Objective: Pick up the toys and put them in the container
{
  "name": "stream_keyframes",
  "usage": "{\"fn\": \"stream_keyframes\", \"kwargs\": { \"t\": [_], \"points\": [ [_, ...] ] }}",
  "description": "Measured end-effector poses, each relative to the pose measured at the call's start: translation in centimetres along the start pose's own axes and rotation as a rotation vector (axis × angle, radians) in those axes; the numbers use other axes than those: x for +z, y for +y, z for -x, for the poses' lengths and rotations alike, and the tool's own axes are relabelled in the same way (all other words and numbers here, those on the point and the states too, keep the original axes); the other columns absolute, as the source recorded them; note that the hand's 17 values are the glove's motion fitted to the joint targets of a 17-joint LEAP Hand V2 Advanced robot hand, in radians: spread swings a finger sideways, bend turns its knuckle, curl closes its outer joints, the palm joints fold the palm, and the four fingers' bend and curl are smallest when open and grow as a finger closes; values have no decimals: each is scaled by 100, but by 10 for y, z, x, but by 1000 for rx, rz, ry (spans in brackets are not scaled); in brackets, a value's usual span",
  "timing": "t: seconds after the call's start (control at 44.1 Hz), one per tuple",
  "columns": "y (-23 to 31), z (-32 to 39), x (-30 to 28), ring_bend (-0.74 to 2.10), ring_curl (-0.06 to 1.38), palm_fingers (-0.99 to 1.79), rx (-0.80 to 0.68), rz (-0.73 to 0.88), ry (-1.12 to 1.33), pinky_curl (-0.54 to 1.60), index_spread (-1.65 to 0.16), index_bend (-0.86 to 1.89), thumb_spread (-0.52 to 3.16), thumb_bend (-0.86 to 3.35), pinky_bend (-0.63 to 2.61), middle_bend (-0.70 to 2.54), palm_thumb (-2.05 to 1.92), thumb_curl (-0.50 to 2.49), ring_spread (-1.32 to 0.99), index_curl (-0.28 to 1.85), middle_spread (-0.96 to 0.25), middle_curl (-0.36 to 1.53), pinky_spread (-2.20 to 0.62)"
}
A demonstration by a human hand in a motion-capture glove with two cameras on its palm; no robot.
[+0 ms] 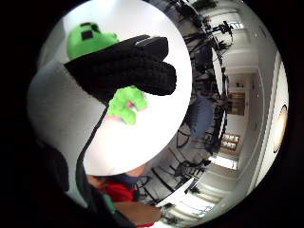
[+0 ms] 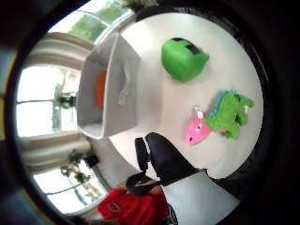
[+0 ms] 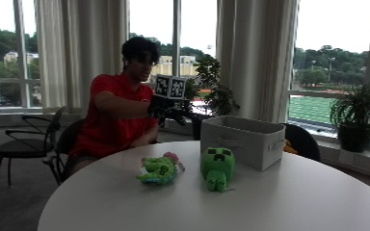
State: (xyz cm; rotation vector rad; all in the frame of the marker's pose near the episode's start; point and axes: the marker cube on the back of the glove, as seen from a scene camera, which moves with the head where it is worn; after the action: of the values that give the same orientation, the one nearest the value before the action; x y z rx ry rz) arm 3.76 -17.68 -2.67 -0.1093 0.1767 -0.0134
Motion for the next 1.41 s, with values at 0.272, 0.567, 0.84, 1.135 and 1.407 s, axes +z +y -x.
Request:
{"fn": "stream_keyframes", "kwargs": {
  "t": [0.272, 0.567, 0.84, 1.135, 1.407],
  "points": [
    [19, -42, 84, 16, 36, -23, 151, 137, -3, 37, -39, 12, 105, -4, 140, 11, -2, 42, 2, 29, -7, 21, 10],
    [12, -73, 134, 15, 32, -20, 182, 287, -36, 36, -40, 14, 99, -4, 142, 11, -2, 37, 3, 27, -8, 20, 11],
    [3, -69, 165, 29, 33, -20, 134, 334, 48, 38, -38, 7, 95, -3, 150, 5, -1, 34, 5, 22, -4, 16, 5],
    [-3, -57, 158, 65, 42, 13, 171, 167, 26, 35, -46, 66, 116, 4, 145, -7, 15, 34, -1, 38, -3, 4, -14],
    [2, -60, 120, 87, 45, 93, 245, -45, 21, 29, -43, 67, 106, 28, 117, 41, 65, 55, -32, 47, -33, 18, -41]
  ]
}}
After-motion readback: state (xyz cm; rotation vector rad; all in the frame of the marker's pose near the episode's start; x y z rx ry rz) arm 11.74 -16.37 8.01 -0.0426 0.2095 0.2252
